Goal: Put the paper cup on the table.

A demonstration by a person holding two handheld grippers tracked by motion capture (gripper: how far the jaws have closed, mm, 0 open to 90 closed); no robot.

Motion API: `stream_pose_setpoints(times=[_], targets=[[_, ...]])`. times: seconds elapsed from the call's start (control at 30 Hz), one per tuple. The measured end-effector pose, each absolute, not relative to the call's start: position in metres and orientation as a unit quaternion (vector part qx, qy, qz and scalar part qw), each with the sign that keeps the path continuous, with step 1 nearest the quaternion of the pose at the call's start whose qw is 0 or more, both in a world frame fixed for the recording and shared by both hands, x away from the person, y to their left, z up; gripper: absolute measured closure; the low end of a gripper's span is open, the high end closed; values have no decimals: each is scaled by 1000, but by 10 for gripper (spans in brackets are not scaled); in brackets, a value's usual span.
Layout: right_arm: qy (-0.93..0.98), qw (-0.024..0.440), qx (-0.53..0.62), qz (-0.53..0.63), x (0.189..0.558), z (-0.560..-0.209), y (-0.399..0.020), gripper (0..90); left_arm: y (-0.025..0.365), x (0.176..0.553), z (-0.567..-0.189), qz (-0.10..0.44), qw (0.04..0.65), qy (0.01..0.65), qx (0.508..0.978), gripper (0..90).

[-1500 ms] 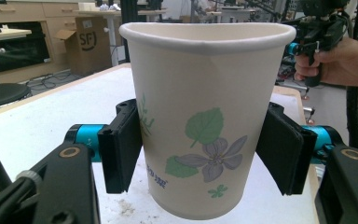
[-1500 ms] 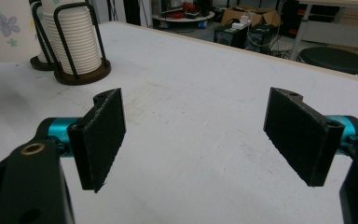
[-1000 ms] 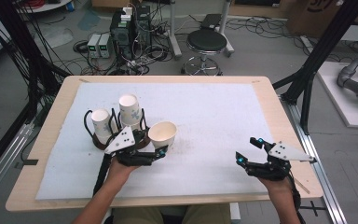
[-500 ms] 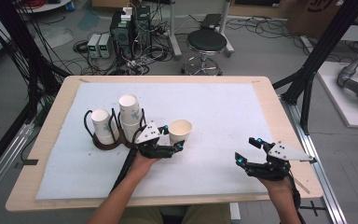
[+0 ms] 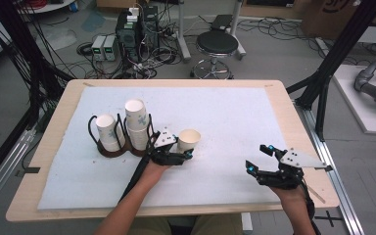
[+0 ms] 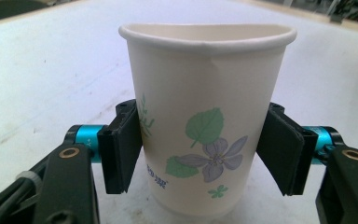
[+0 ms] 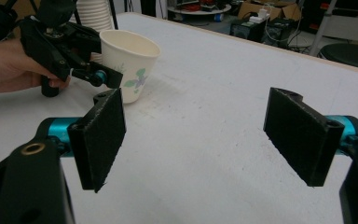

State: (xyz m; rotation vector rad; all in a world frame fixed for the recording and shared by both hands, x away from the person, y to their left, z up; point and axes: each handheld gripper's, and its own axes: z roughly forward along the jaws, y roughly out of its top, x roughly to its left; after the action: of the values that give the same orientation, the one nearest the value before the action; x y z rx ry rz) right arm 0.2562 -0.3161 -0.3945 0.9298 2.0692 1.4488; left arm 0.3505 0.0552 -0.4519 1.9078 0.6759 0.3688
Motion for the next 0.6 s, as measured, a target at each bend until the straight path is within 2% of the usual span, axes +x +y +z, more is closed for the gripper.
stream_pose_setpoints(times=[0.23,0.47,0.6], targets=[[751,223,336,523,256,-395,-315,215,55,346,-447,159,483,277,815,347],[754,222,334,520,256,-395,-314,215,60,343,-448,154,477,277,819,338],[755,222,334,519,257,-396,-314,215,61,342,-449,151,480,279,818,285]])
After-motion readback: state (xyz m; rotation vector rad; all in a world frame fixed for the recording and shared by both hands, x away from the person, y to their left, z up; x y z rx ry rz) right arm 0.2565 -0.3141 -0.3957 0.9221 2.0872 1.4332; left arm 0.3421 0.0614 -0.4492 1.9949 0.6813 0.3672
